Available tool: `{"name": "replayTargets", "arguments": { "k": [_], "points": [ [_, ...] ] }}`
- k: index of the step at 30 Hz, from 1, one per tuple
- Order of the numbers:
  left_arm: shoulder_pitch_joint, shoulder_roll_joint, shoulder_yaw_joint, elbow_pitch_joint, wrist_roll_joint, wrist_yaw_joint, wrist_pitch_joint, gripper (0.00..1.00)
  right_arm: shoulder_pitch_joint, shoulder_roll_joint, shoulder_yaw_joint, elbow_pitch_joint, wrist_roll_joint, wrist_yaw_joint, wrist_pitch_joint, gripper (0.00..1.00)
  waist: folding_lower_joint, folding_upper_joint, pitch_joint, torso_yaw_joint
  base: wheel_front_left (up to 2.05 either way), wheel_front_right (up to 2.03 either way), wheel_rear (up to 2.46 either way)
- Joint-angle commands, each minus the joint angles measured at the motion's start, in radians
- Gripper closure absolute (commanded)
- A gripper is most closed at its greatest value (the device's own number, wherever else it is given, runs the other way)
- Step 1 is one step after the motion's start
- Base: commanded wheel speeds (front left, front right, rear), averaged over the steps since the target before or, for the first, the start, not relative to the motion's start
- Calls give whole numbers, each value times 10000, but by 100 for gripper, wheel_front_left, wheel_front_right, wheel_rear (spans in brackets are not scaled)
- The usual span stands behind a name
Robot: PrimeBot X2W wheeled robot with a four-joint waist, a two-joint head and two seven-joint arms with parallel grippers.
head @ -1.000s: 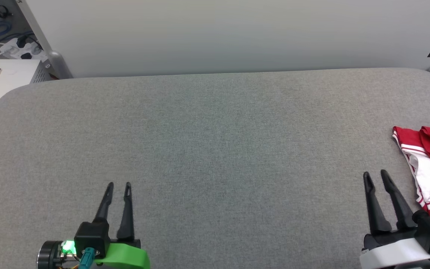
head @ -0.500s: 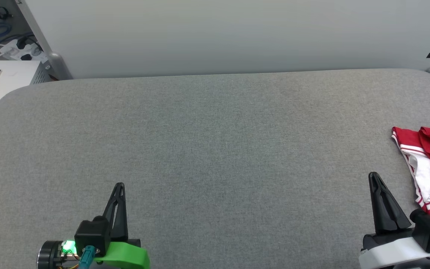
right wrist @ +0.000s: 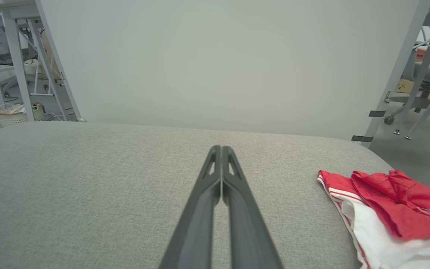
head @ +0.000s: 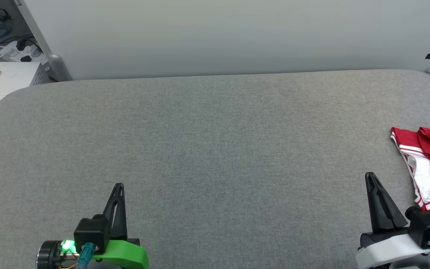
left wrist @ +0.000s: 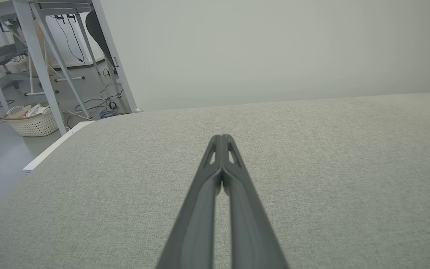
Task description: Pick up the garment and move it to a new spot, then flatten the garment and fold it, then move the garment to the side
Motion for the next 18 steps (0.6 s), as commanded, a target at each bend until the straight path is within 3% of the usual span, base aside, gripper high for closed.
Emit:
{"name": "replayTargets", "arguments": {
  "k": [1,18],
  "points": [
    [-179,-47,41,-31,96,-43,53,100,-137,42,1,44,-88,-2,60,100,0,0,-4,-2,0,0,0],
    [-304,-125,154,-66,168,-120,396,100,-288,145,1,159,-238,-3,410,100,0,0,-58,-30,0,0,0]
  ]
}}
